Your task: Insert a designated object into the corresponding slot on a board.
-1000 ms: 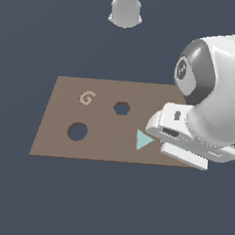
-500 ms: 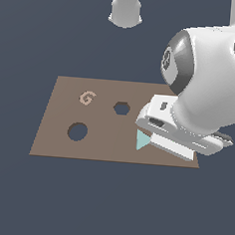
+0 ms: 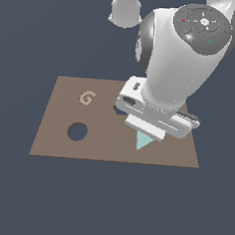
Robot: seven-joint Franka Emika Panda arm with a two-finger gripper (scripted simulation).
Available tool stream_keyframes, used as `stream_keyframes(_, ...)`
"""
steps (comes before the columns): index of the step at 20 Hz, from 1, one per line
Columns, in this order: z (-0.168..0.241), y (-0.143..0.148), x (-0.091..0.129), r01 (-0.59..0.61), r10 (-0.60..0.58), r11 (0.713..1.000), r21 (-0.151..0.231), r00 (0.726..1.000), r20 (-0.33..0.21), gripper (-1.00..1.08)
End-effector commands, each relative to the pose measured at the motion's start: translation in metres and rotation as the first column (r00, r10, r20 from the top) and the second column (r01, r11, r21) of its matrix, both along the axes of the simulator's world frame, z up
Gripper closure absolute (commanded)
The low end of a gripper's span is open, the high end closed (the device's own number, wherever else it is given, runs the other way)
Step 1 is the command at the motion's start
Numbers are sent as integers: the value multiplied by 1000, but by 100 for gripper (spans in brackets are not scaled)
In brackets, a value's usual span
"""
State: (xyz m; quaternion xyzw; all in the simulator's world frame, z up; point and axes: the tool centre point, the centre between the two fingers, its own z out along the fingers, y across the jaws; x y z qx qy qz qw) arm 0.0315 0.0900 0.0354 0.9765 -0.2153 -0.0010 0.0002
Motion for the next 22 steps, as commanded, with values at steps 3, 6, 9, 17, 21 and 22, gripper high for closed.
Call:
stream_keyframes(3, 2, -28, -22, 29, -29, 1000, 0, 1000, 0, 108)
stream_keyframes(6, 3, -44, -34, 45, -45, 999, 0, 999, 0, 108)
stream_keyframes(9, 4, -57, -45, 58, -58, 998, 0, 998, 0, 108)
stream_keyframes(17, 5, -75, -60, 77, -77, 997, 0, 997, -1, 108)
stream_keyframes(21, 4, -76, -60, 78, -78, 997, 0, 997, -1, 108)
stream_keyframes(22, 3, -76, -60, 78, -78, 997, 0, 997, -1, 108)
